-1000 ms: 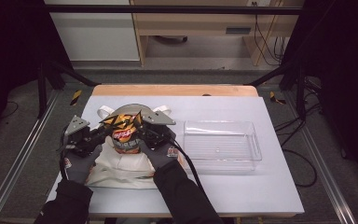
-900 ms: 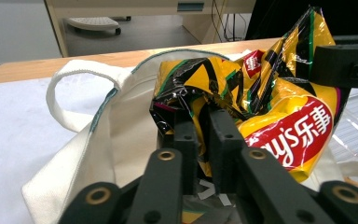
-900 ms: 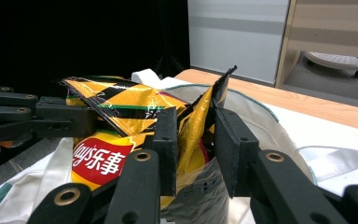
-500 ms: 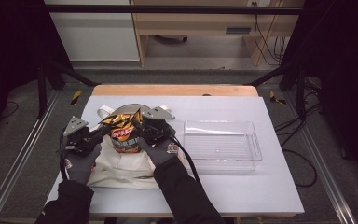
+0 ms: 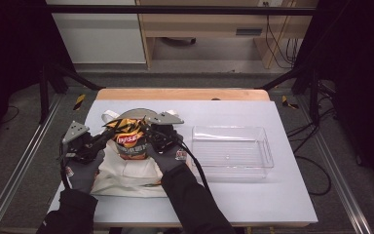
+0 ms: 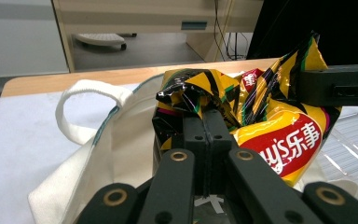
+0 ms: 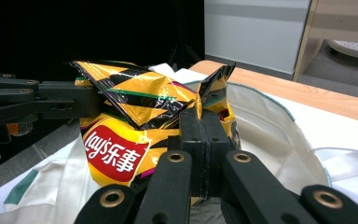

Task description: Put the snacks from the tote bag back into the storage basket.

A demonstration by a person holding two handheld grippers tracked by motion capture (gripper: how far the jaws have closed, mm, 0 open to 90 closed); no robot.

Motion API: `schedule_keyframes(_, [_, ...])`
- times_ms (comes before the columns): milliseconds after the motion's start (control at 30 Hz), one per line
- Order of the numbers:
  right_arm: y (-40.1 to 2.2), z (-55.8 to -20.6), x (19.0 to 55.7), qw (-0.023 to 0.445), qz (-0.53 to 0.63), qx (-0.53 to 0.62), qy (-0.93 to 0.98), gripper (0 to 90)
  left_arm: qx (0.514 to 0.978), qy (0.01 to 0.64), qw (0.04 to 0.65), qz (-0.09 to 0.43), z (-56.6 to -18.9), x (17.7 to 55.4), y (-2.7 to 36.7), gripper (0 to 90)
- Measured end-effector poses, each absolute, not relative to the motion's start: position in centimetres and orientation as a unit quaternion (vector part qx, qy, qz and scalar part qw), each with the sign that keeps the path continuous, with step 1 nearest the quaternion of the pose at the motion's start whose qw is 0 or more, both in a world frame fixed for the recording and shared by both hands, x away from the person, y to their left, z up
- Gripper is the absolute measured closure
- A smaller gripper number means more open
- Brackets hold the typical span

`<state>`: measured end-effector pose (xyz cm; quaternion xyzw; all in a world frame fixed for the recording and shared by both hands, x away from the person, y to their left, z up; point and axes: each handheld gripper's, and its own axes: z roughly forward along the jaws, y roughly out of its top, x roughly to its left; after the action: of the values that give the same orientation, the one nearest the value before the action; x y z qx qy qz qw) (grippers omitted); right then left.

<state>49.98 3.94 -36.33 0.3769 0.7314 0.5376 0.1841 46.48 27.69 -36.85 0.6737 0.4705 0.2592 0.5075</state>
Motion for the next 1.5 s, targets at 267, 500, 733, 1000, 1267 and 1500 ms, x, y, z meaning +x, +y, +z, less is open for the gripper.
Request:
schedule_keyframes(267, [3.7,-34.6,49.4,0.191,0.554,0.364,0.724,90.0,0.664,0.461,0.524,0.271,-34.9,45.5,27.8,90.0])
schedule_keyframes(500, [3.3,-32.8,48.9,0.195,0.564,0.352,0.721,90.0,0.658,0.45,0.535,0.279,-33.0,44.9,27.7,90.0])
schedule_keyframes(733, [2.8,-30.9,48.5,0.203,0.57,0.346,0.717,90.0,0.658,0.44,0.541,0.285,-31.4,44.5,27.1,90.0])
schedule_keyframes(1000, [1.5,-28.5,48.0,0.217,0.576,0.341,0.711,90.0,0.659,0.425,0.548,0.292,-29.1,44.3,25.8,90.0])
schedule_keyframes(1267, [-0.3,-27.2,47.6,0.229,0.576,0.344,0.706,90.0,0.662,0.416,0.551,0.293,-27.9,44.4,23.9,90.0])
schedule_keyframes(1500, [-2.1,-26.2,47.3,0.24,0.574,0.348,0.701,90.0,0.666,0.405,0.555,0.289,-27.0,44.6,22.2,90.0])
